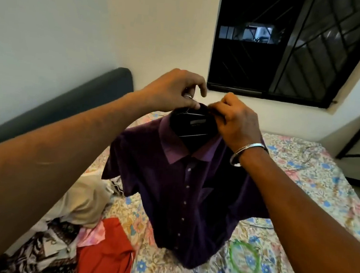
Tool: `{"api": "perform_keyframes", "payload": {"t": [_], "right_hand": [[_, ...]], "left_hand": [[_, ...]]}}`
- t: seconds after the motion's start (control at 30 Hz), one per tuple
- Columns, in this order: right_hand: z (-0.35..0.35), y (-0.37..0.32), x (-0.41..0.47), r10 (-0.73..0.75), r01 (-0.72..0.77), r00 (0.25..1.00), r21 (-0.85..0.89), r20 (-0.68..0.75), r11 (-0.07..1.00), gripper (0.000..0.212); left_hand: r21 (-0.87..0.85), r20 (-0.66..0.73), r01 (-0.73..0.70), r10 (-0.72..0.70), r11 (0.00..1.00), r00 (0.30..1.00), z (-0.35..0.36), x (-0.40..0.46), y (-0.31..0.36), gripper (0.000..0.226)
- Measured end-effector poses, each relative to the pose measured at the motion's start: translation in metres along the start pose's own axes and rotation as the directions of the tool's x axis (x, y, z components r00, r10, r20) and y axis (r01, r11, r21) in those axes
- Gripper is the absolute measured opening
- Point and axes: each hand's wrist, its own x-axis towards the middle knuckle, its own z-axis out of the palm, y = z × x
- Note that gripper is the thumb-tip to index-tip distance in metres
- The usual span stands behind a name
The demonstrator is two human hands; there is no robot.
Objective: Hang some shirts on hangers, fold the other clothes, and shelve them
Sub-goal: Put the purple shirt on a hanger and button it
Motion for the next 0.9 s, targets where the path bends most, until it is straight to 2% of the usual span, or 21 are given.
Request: {"api": "perform_keyframes", "payload": {"t": [0.1,0.2,0.3,0.37,0.47,0.53,0.6,0.7,0.8,0.9], "right_hand": [[-0.008,-0.011,0.003,-0.019,0.019,1.0,0.068,-0.003,0.998,0.026],[-0.012,-0.017,-0.011,0.223,-0.208,0.966,0.115,-0.128,0.971,0.045],[-0.002,-0.02,-0.04,0.424,-0.398,0.893,0.177,-0.148,0.9,0.045],[0.008,-0.015,-0.053,0.502,-0.465,0.86,0.26,-0.096,0.846,0.039],[0.017,-0.004,-0.061,0.555,-0.564,0.825,0.226,0.108,0.794,0.035],[0.018,-0.003,-0.062,0.603,-0.615,0.787,0.219,0.13,0.757,0.031],[0.018,-0.003,-0.061,0.662,-0.67,0.74,0.229,0.122,0.707,0.038],[0.023,0.001,-0.063,0.695,-0.73,0.68,0.137,0.234,0.669,0.031],[0.021,0.005,-0.069,0.668,-0.695,0.71,0.072,0.222,0.715,0.016],[0.009,0.011,-0.066,0.588,-0.607,0.79,0.078,0.175,0.791,0.023]], "left_hand": [[-0.005,-0.05,0.019,-0.02,1.0,0.999,-0.014,-0.01,-0.006,0.016],[-0.052,-0.097,0.01,-0.015,0.999,0.995,-0.026,-0.017,-0.009,0.012],[-0.087,-0.097,-0.034,0.025,0.996,0.995,-0.035,-0.021,-0.008,0.01],[-0.102,-0.092,-0.046,0.037,0.994,0.995,-0.039,-0.023,-0.006,0.008],[-0.155,-0.084,-0.057,0.045,0.986,0.995,-0.036,-0.025,-0.006,0.005],[-0.178,-0.08,-0.064,0.05,0.982,0.996,-0.031,-0.026,-0.005,0.003],[-0.218,-0.076,-0.066,0.051,0.974,0.996,-0.026,-0.027,-0.004,0.003],[-0.251,-0.076,-0.078,0.061,0.965,0.995,-0.022,-0.032,0.0,0.003],[-0.271,-0.082,-0.054,0.033,0.961,0.996,-0.024,-0.037,0.0,0.005],[-0.226,-0.043,0.017,-0.027,0.974,0.999,-0.025,-0.043,-0.012,0.011]]}}
